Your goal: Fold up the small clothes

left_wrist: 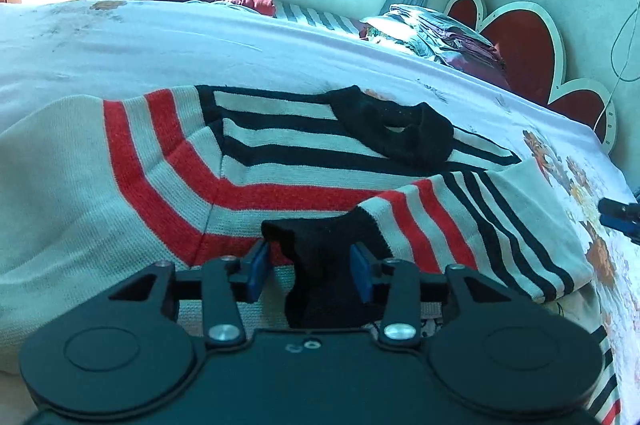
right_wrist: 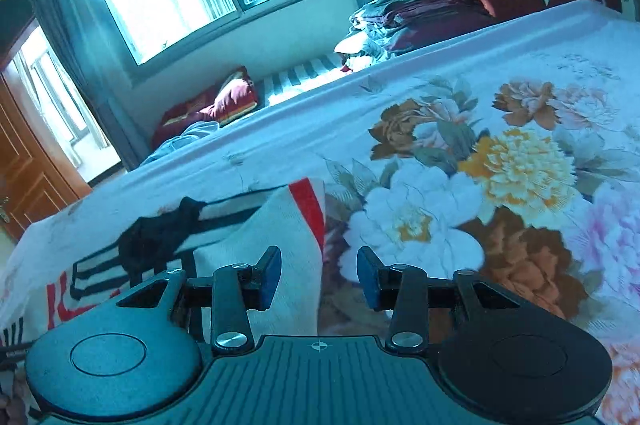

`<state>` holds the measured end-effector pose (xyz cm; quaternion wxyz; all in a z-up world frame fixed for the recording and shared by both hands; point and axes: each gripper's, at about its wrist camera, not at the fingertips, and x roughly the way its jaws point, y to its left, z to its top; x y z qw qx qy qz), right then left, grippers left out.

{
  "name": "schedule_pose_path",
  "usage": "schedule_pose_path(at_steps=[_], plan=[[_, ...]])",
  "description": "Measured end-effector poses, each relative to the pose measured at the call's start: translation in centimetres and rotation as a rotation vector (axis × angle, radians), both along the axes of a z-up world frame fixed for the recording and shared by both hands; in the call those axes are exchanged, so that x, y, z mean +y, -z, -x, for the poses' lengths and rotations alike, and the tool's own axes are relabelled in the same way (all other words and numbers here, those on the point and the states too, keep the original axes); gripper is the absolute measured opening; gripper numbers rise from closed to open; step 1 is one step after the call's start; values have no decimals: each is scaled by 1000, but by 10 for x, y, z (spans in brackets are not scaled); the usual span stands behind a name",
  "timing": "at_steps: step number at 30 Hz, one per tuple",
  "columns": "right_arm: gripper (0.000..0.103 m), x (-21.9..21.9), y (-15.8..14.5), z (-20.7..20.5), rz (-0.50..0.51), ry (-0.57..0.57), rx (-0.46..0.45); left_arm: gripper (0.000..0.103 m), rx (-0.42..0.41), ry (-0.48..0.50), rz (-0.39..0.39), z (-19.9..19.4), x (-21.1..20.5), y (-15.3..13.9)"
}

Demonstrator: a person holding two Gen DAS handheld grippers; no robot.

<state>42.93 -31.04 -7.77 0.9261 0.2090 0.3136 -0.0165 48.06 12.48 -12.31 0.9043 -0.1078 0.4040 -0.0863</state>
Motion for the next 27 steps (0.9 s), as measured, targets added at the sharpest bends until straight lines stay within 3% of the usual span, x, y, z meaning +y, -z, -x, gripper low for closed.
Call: schedule_pose_path(at_steps=[1,4,7,8,9,11,13,15,17,18,19,20,21,22,24,27], plan=[[42,-2,4,-17,-7,-19,10,35,5,1,-4,-3,-1,1],[42,-10,23,-62,-41,-56,52,8,17,-3,-5,-7,-1,3],[41,-18,39,-93,-70,-90,92,7,5,-9,-36,-5,-6,1],[34,-19,42,-99,-83,-115,92,6,-1,-6,-52,-4,-9,0],[7,-19,42,-102,-88,-154,78,6,-16,0,-78,-2,-13,-2],[7,-14,39,-100,4,-168,58,5,-35,-30,-86,0,-11,-1],[7,-20,55,-99,15,-136,91,6,-13,-84,-20,-1,-1,7],[7,-27,61,-97,-25,-130,74,6,-20,-96,-31,0,-3,7],[8,-22,56,-97,16,-148,77,12,-16,-83,-77,0,-9,4],[21,-21,52,-95,41,-146,73,18,-14,-96,-98,1,-10,2],[41,-19,45,-91,95,-120,54,33,-18,-132,-128,4,-9,-4],[44,-16,36,-83,154,-97,13,45,-55,-180,-187,11,-11,-13],[44,-13,29,-77,177,-114,-18,45,-117,-200,-234,19,-16,-23],[44,-8,24,-75,166,-159,-26,45,-149,-173,-231,21,-23,-30],[44,15,22,-75,156,-278,-28,44,-153,-45,-211,10,-58,-35],[21,63,32,-88,187,-429,7,47,-123,121,-210,-18,-119,-23]])
